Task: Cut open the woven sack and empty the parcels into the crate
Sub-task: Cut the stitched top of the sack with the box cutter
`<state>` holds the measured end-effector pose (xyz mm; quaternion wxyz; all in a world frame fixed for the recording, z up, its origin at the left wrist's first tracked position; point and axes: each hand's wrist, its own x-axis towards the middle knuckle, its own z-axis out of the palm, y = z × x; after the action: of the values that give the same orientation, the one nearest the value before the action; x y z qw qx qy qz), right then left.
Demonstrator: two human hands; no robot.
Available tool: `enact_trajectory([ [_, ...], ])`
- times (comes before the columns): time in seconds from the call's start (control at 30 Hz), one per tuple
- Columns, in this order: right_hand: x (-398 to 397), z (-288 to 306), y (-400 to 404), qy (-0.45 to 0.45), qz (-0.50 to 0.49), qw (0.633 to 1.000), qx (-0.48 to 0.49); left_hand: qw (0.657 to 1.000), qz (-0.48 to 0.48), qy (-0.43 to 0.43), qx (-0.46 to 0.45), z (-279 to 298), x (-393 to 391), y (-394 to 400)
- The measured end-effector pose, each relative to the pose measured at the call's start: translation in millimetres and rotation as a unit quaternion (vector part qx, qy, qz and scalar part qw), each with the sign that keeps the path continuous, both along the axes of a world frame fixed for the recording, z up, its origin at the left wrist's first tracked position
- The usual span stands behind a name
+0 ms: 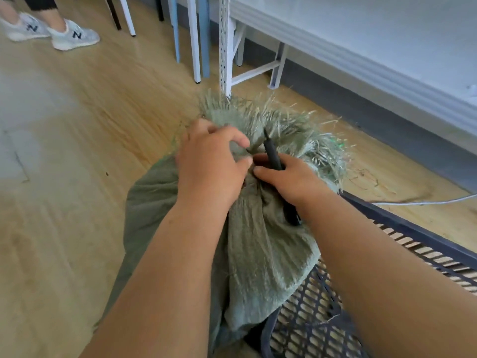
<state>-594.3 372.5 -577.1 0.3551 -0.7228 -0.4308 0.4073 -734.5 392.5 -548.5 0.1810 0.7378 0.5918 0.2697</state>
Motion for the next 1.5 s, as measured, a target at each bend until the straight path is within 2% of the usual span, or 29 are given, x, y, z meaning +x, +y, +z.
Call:
enact_trajectory([
  [0.07,3.7,-4.3,-1.0,0.054,-0.023,0.998,0.008,0.998,-0.055,-0.016,0.010,-3.0,4.5,-1.4],
  [0.13,6.0,-5.5,-1.2,0.086,-0.033,0.996,0.011,0.996,-0.074,0.007,-0.046,-17.2,8.7,-4.5],
  [0.3,9.4,-5.4,-3.6,0.099,-0.029,0.995,-0.004,0.993,-0.019,-0.013,-0.118,-44.5,11.5,0.5],
  [0.47,10.0,-7.5,-3.9,0.101,-0.023,0.994,-0.015,0.976,-0.023,0.039,-0.214,-55.9,15.3,13.8],
  [0.63,9.9,-9.8,-5.5,0.106,-0.022,0.993,-0.039,0.966,-0.021,0.125,-0.225,-69.2,22.4,8.8],
  [0.73,10.8,-12.0,-7.6,0.112,-0.022,0.993,-0.044,0.969,-0.003,0.136,-0.205,-72.0,24.1,4.8],
  [0.87,11.6,-14.6,-7.4,0.111,-0.026,0.993,-0.033,0.970,-0.028,0.161,-0.178,-70.2,24.3,0.4],
  [1.07,6.4,-17.5,-14.0,0.058,0.017,0.997,-0.044,0.957,-0.070,0.201,-0.200,-72.8,25.2,-9.6],
  [1.17,7.2,-19.1,-15.8,0.028,0.018,0.999,-0.023,0.960,-0.124,0.162,-0.192,-59.6,22.1,-8.6],
  [1.27,11.5,-13.3,-16.5,0.046,0.008,0.999,0.017,0.959,-0.178,0.126,-0.180,-30.7,13.2,-2.2],
  [1.33,13.3,-6.0,-14.7,0.069,0.018,0.997,0.042,0.956,-0.194,0.066,-0.210,-13.4,9.0,-3.0],
  [1.4,11.7,3.7,-10.8,0.135,0.023,0.988,0.076,0.958,-0.160,-0.055,-0.232,-2.5,5.7,-5.9],
  [1.43,10.8,9.6,-7.6,0.167,0.022,0.981,0.097,0.950,-0.134,-0.148,-0.242,0.2,3.7,-6.0],
  [1.5,10.0,23.7,0.1,0.195,0.023,0.970,0.142,0.899,-0.092,-0.328,-0.277,5.9,4.2,-4.8],
])
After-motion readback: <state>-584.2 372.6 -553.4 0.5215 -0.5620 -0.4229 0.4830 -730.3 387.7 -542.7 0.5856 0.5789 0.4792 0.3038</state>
